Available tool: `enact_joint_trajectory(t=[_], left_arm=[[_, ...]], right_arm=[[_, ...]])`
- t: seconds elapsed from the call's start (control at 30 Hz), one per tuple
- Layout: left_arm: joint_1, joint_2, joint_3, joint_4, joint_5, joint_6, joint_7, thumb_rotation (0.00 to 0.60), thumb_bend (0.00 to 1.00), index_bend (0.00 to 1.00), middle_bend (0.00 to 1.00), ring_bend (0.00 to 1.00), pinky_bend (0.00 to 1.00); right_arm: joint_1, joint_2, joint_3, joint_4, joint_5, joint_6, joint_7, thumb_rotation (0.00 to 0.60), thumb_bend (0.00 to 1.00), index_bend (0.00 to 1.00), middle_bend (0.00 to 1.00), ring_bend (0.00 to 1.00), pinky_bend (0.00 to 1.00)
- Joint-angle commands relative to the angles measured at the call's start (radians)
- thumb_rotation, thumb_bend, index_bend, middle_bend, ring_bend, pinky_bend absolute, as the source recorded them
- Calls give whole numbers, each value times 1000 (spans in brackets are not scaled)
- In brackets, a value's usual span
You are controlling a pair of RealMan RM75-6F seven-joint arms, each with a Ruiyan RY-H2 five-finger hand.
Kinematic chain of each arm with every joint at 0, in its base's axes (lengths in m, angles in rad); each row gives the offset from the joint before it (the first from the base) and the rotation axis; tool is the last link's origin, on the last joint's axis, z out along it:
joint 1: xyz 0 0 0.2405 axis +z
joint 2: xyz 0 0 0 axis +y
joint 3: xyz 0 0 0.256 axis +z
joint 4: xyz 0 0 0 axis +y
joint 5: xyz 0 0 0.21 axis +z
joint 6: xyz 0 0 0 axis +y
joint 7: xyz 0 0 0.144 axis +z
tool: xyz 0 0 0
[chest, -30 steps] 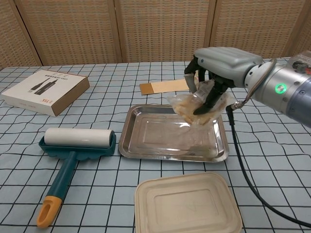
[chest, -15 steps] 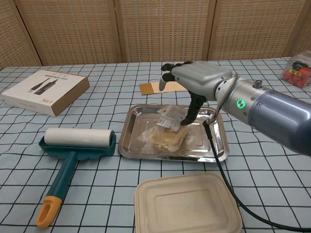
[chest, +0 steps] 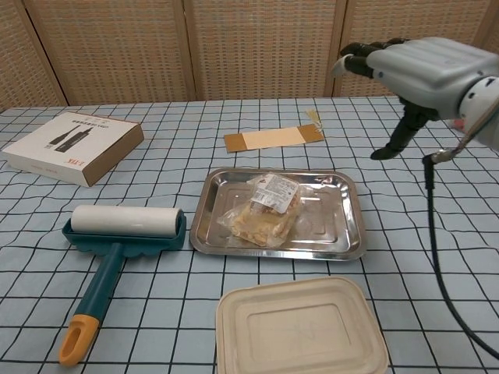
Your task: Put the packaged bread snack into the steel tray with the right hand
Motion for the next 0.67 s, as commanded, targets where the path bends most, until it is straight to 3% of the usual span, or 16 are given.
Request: enact_joint_trajectory(t=[0.03, 0.3, 0.67], left_arm=[[0, -8, 3, -2, 6, 3, 20, 600, 112, 0, 0, 0, 0], [-1, -32, 6, 6, 20, 14, 57, 600, 111, 0, 0, 0, 0], [-10, -64, 3, 35, 6, -3, 93, 600, 111, 0, 0, 0, 0]], right_arm=[[-125, 117, -102, -2, -128, 92, 129, 600, 144, 122, 0, 0, 0], [-306, 163, -204, 219, -254, 206, 460, 600, 143, 59, 0, 0, 0], [-449, 155, -241, 373, -337, 307, 676, 600, 142, 0, 0, 0, 0]])
